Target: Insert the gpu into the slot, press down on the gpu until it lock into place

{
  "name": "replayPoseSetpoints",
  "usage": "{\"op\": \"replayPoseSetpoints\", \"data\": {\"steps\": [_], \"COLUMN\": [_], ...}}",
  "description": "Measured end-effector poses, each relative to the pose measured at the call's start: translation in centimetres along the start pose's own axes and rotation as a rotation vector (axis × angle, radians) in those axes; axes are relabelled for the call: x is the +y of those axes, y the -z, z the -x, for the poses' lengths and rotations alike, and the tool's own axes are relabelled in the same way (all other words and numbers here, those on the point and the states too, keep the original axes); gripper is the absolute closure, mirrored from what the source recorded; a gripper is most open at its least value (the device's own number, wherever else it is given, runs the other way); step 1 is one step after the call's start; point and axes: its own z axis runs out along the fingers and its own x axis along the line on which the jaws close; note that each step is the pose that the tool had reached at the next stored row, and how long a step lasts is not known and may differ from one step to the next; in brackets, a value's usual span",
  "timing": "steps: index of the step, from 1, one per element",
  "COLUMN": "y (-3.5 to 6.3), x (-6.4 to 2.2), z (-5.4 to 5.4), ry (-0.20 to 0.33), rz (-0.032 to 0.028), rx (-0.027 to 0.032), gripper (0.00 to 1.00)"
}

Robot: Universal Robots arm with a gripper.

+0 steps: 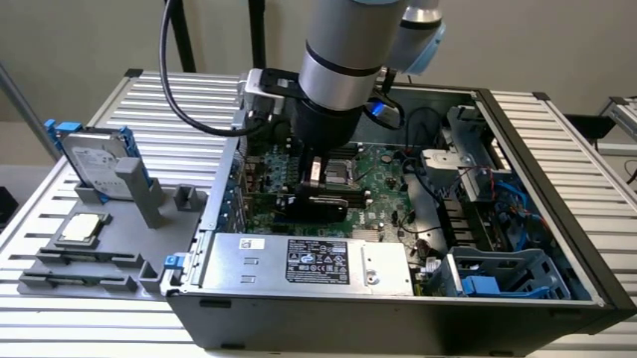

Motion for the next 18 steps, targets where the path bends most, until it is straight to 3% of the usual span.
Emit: {"op": "replayPoseSetpoints", "data": {"steps": [2,5,6,10,12,16,18], "y": [-0.07,-0.20,-0.24,-0.40,-0.53,-0.84,-1.12], "x": [0.26,0.89,1.13,1.47,1.45,1.41,1.37], "z": [0.4,1.0,1.0,0.9,1.0,1.0,1.0], "ry": [0.000,0.001,0.001,-0.002,-0.002,-0.002,-0.002], "rz": [-0.0063,-0.0217,-0.0256,-0.0369,-0.0448,-0.0598,-0.0641], "rx": [0.0016,0.0072,0.0101,0.0372,0.0466,0.0530,0.0548], "gripper": [0.69,0.88,0.89,0.89,0.89,0.89,0.89]}}
